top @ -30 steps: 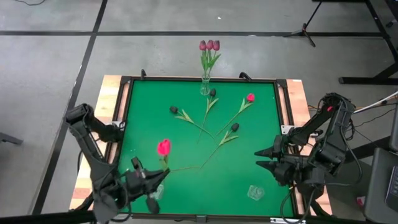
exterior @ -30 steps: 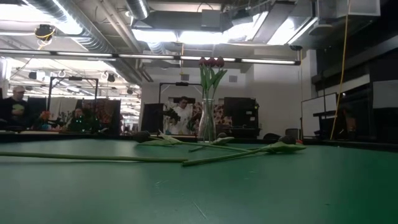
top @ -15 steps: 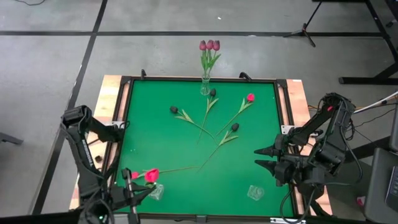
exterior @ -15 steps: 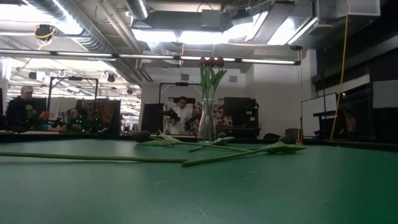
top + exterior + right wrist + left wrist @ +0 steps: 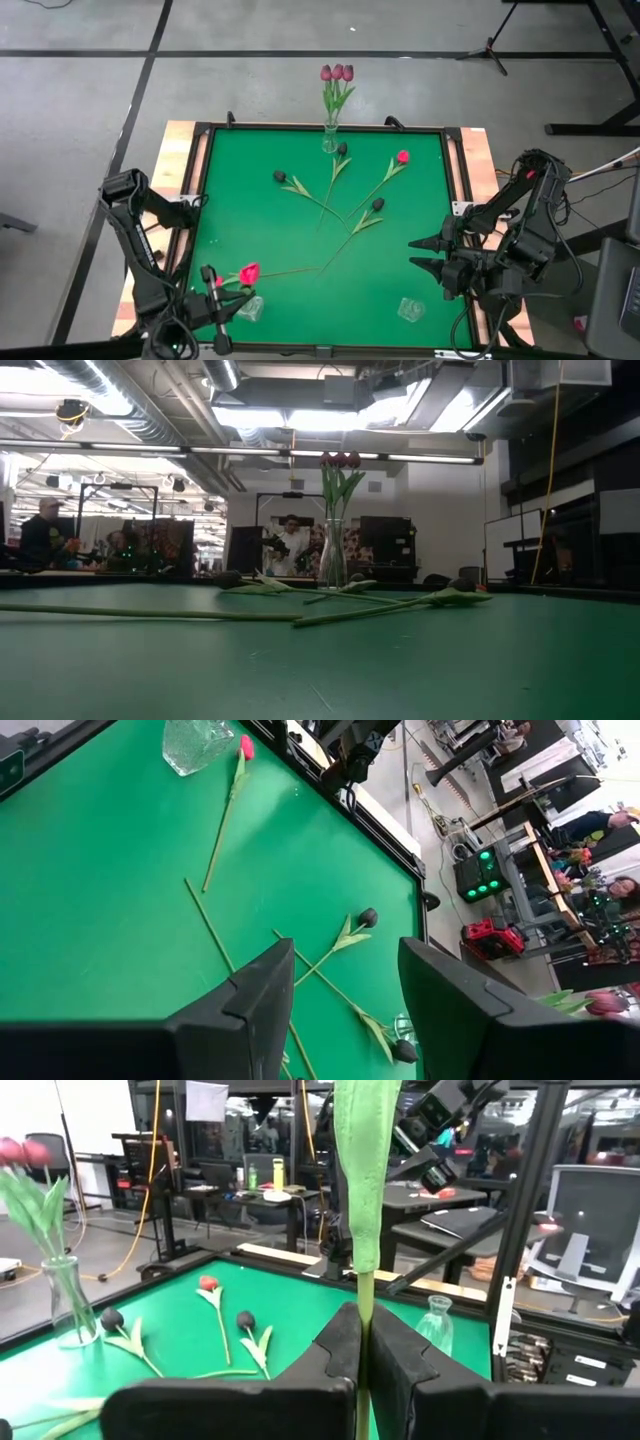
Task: Sort flowers into vase by color
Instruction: Put the middle red tulip into the bottom left transparent vase
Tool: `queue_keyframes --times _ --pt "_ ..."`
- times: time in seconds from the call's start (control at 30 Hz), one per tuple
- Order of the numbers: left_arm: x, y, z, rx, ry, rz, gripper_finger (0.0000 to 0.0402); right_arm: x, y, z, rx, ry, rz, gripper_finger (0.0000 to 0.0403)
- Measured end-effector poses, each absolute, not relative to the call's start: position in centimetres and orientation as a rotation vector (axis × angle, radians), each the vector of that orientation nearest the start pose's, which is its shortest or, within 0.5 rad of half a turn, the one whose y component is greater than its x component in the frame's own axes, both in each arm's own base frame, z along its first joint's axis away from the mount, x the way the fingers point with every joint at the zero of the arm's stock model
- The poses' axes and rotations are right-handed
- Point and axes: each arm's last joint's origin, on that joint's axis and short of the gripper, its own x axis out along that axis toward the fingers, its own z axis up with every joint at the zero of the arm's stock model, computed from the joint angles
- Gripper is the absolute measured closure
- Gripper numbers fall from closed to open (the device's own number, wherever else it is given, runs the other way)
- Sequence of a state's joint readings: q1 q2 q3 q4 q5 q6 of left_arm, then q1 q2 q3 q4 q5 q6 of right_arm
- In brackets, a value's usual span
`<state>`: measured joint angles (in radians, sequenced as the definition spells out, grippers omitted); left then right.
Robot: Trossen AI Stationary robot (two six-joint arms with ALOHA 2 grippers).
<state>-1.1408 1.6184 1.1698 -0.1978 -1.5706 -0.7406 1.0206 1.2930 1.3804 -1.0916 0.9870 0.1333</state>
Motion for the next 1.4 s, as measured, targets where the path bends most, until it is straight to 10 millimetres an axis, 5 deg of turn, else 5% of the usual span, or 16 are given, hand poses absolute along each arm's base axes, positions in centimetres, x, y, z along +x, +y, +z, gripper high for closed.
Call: queue_keyframes --times 0.73,1.03,1.4 --pt "15.5 -25.7 20.9 -0.219 -0.049 0.443 0.0383 14.2 18.4 36.8 -0.692 0.537 -0.01 0.0221" --pt "15.9 -25.8 21.3 -0.275 -0.054 0.449 0.0371 14.2 18.4 36.8 -0.692 0.537 -0.01 0.0221" --pt "16.1 -26.4 21.6 -0.116 0.027 0.412 0.037 14.2 18.5 36.7 -0.689 0.542 -0.003 0.0221"
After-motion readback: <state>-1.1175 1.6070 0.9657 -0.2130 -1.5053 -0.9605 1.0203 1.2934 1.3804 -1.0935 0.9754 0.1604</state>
